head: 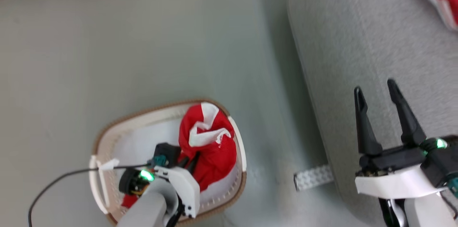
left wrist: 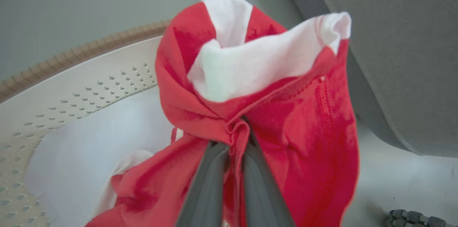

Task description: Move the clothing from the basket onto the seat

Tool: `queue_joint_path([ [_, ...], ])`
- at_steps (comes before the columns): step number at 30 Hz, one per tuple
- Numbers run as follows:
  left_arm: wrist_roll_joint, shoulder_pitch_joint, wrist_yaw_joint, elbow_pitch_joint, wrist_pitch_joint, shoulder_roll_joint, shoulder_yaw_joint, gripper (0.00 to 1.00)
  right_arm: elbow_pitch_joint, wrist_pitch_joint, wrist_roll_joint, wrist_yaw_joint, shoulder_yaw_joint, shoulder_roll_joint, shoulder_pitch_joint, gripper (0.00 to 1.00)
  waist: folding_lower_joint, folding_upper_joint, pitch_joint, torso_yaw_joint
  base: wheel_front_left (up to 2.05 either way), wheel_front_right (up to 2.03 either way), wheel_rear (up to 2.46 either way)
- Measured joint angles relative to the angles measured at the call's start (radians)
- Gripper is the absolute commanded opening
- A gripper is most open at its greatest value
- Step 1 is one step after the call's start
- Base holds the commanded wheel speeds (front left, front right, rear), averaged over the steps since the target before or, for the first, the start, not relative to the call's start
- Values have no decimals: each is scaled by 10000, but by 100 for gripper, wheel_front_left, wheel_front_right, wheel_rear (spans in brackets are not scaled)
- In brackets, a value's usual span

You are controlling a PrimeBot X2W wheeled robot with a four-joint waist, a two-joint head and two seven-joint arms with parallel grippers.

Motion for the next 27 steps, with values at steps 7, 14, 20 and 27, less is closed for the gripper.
queue_joint_path([
  [7, -412, 1244, 286, -1202, -25, 6, 293, 0, 441, 0, 71, 0, 115, -4, 829, 100, 0, 0, -1852, 247, 0, 0, 0],
  [14, -485, 2236, 608, -2694, -25, 270, 679, 0, 786, 0, 102, 0, 249, 13, 1531, 100, -2, 0, -3451, 515, 0, 0, 0],
  [20, -518, 2766, 957, -4054, -25, 514, 932, 0, 1012, 0, 102, 0, 339, 19, 1934, 100, -2, 0, -4445, 765, 0, 0, 0],
  [27, -690, 3155, 1400, -5613, 115, 844, 1181, 0, 1266, 0, 40, 0, 445, 29, 2296, 100, -2, 1, -5192, 934, 0, 0, 0],
])
